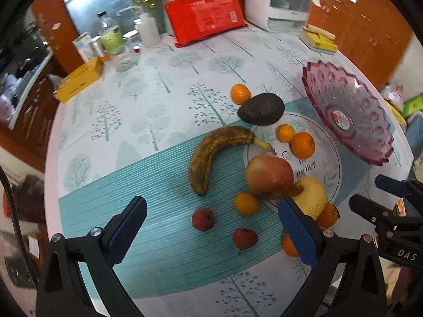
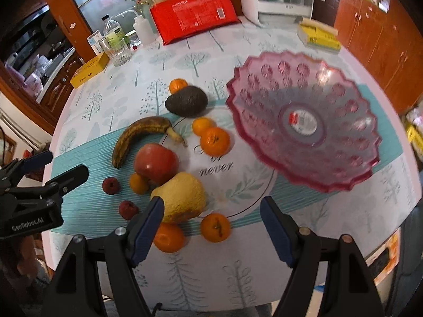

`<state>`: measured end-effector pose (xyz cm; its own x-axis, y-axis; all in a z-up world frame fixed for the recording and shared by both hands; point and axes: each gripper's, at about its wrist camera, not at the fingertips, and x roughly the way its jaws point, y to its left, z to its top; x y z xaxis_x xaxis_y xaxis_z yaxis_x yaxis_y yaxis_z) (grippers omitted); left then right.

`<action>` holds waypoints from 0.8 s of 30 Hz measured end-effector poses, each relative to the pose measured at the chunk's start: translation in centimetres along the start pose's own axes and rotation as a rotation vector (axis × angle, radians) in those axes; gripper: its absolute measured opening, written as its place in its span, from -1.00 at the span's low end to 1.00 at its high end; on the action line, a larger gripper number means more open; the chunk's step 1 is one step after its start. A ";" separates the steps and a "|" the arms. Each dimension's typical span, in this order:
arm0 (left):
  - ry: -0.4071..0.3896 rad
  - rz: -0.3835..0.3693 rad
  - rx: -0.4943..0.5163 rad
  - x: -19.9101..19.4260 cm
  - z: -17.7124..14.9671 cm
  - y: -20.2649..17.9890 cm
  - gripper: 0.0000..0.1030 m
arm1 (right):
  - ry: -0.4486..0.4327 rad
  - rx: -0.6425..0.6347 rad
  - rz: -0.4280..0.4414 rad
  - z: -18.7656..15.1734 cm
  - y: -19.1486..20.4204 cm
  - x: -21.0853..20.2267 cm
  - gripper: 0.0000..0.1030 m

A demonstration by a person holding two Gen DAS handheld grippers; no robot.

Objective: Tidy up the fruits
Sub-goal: 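Grasp the red apple with the left tool while the right tool grasps the yellow pear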

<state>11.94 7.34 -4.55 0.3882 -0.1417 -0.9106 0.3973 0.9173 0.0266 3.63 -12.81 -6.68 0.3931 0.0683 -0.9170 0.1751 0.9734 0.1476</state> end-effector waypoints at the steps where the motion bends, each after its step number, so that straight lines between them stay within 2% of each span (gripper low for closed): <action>1: 0.004 -0.016 0.008 0.4 0.1 0.1 0.92 | -0.001 0.004 0.006 -0.1 0.1 0.3 0.47; 11: 0.068 -0.174 0.022 4.1 1.5 -0.2 0.92 | 0.014 -0.008 0.060 -0.5 1.2 2.8 0.49; 15: 0.130 -0.251 -0.001 6.0 2.0 -0.6 0.92 | 0.002 -0.029 0.089 -0.6 1.6 3.3 0.55; 24: 0.168 -0.277 0.024 8.1 2.8 -2.6 0.92 | 0.035 -0.055 0.111 -0.6 2.2 5.8 0.55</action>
<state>16.35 2.80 -10.83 0.1208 -0.3199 -0.9397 0.4892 0.8429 -0.2241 5.73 -10.14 -11.87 0.3758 0.1832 -0.9084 0.0818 0.9699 0.2295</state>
